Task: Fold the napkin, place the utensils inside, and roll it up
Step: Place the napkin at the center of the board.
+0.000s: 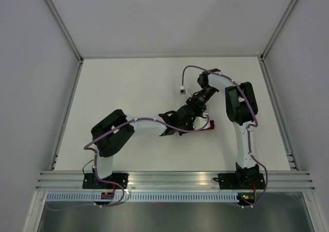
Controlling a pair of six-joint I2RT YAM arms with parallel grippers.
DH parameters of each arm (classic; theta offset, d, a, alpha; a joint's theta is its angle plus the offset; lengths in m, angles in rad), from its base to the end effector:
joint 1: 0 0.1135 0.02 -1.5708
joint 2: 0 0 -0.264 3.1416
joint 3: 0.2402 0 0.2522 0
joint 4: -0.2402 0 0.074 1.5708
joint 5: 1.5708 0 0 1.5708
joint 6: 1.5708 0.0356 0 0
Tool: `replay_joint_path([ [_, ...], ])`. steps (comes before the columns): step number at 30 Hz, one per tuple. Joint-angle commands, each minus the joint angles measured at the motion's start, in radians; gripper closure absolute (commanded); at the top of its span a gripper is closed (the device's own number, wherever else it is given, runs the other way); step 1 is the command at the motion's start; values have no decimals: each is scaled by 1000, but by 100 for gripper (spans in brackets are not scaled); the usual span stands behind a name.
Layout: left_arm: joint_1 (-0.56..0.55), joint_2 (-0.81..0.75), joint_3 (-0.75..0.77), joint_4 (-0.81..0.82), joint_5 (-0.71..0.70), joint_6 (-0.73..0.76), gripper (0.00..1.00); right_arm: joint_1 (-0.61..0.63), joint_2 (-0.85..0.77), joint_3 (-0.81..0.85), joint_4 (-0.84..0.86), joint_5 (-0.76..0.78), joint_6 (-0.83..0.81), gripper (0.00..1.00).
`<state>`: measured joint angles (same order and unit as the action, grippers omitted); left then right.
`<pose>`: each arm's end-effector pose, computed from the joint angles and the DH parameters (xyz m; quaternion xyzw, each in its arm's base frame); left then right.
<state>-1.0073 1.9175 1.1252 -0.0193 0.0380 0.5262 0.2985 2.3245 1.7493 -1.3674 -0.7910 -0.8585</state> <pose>0.2124 -0.3388 0.1500 0.6494 0.6639 -0.1054 0.3556 0.3776 0.1427 0.1308 0.4362 -0.7983 -0.4110 0.0593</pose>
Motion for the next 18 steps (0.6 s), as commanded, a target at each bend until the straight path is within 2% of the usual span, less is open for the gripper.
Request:
replay_joint_path([
  [1, 13, 84, 10, -129, 7, -112, 86, -64, -72, 10, 264, 93, 94, 35],
  [5, 30, 118, 53, -157, -7, -196, 86, -139, -126, 3, 400, 90, 232, 36],
  [9, 35, 147, 91, -185, -58, -294, 85, -232, -174, -14, 467, 96, 354, 36],
  [18, 35, 230, 263, -306, -130, -587, 84, -277, -293, -128, 534, 236, 530, 38],
])
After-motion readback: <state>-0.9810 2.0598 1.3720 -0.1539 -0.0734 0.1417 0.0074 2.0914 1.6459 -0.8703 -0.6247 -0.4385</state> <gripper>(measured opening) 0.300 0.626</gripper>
